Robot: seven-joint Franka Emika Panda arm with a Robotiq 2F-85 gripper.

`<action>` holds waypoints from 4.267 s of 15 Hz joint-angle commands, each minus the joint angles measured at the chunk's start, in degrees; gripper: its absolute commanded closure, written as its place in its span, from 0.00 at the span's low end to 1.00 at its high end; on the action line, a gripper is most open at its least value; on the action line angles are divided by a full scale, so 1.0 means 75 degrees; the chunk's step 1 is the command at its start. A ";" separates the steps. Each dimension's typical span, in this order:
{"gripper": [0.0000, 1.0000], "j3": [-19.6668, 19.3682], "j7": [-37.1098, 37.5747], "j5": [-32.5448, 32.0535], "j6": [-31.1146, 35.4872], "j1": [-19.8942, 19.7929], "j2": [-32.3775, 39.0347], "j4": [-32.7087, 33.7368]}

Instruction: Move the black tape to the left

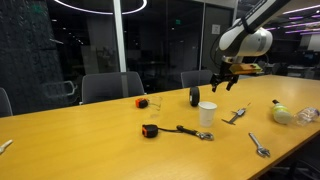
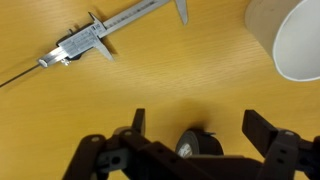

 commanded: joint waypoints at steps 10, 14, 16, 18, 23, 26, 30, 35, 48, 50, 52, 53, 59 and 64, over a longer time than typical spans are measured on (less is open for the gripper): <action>0.00 0.0321 -0.0609 0.0505 -0.0626 0.0013 0.2400 0.3396; 0.00 0.0391 -0.0497 0.0847 -0.1180 -0.0103 0.3178 0.4267; 0.00 0.0271 0.0084 0.0688 -0.1457 -0.0046 0.3539 0.4667; 0.00 0.0135 0.0761 0.0488 -0.1553 0.0045 0.3837 0.4975; 0.00 0.0292 0.0893 0.0724 -0.1448 -0.0086 0.4348 0.5492; 0.00 0.0354 0.0901 0.0766 -0.1557 -0.0070 0.4484 0.5799; 0.00 0.0394 0.0992 0.0747 -0.1678 -0.0034 0.4623 0.6127; 0.00 0.0406 0.1182 0.0735 -0.1796 -0.0009 0.4843 0.6334; 0.72 0.0191 0.1763 0.0439 -0.1955 0.0127 0.5070 0.6292; 0.72 0.0054 0.1955 0.0185 -0.2059 0.0244 0.4955 0.6203; 0.72 -0.0036 0.2126 -0.0050 -0.2259 0.0346 0.4778 0.6167; 0.72 -0.0080 0.2208 -0.0196 -0.2387 0.0409 0.4683 0.6161; 0.72 -0.0119 0.2639 -0.1018 -0.3109 0.0878 0.3690 0.5967; 0.72 0.0381 0.2344 -0.1088 -0.3658 0.1359 0.2352 0.5237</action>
